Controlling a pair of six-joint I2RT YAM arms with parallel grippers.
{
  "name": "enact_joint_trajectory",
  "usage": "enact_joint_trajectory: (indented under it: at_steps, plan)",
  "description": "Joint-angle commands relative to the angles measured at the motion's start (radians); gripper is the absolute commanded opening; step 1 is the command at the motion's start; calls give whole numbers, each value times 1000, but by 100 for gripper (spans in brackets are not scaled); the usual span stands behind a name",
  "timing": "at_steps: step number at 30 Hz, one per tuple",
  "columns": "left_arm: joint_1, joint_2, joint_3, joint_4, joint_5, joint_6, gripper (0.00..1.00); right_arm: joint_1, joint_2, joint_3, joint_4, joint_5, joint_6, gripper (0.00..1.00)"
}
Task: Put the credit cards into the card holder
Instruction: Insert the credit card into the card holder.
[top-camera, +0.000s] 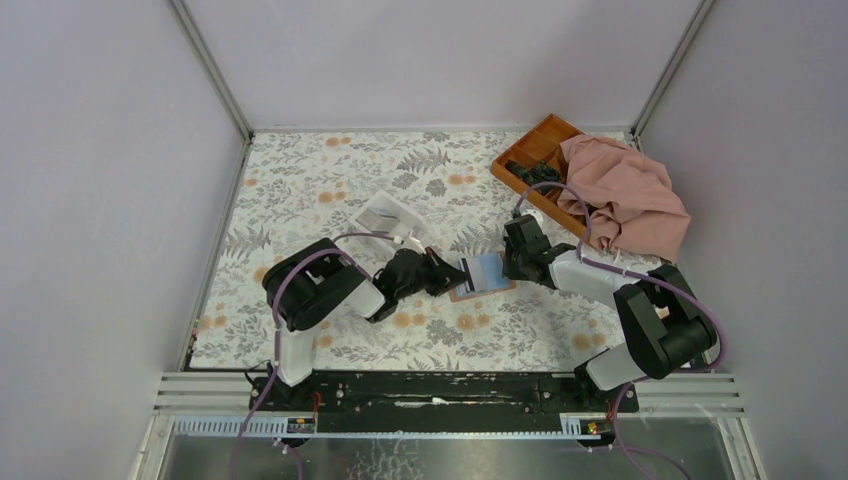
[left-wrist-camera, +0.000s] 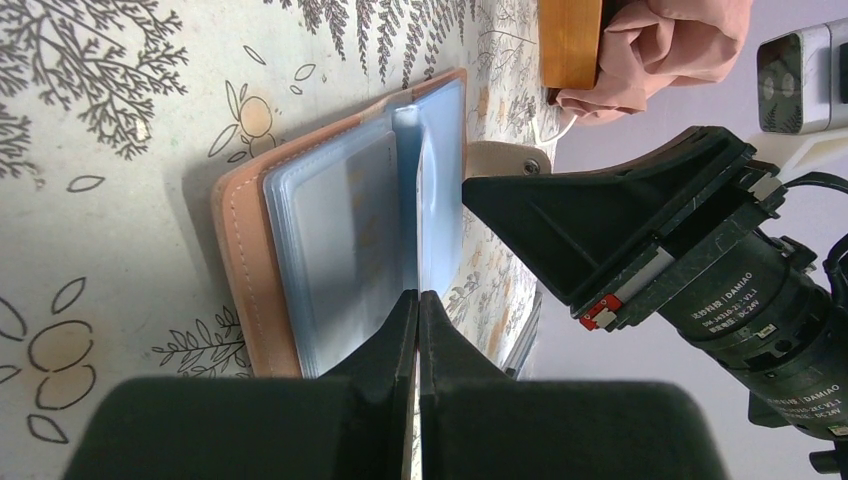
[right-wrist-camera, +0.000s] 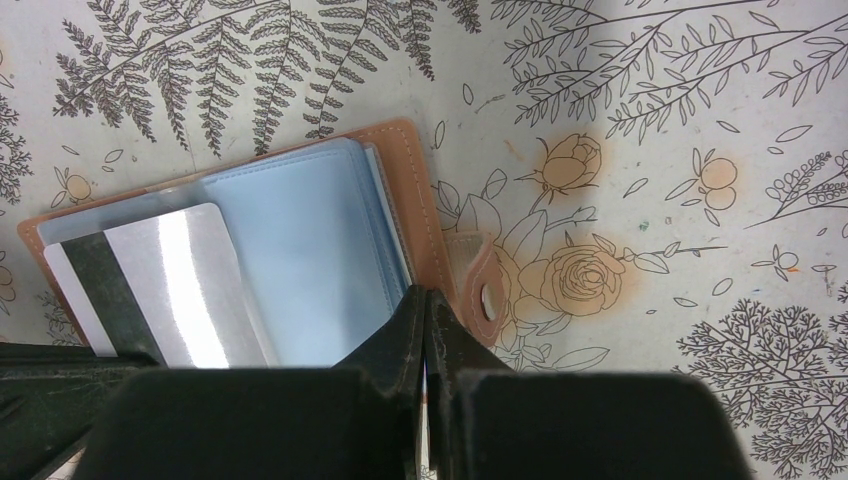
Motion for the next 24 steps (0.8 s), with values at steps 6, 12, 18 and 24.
enact_joint_trajectory:
  at_steps: [6, 12, 18, 24]
  plan:
    - [-27, 41, -1, 30, -26, -1, 0, -6, 19, 27, 23, -9, 11, 0]
    - [-38, 46, -21, 42, -29, -7, 0, -7, 23, 29, 25, -8, 12, 0]
    - [-51, 43, -49, 58, -54, -26, 0, -7, 25, 30, 26, -8, 13, 0]
    - [-63, 35, -78, 62, -96, -58, 0, -8, 26, 29, 26, -9, 15, 0]
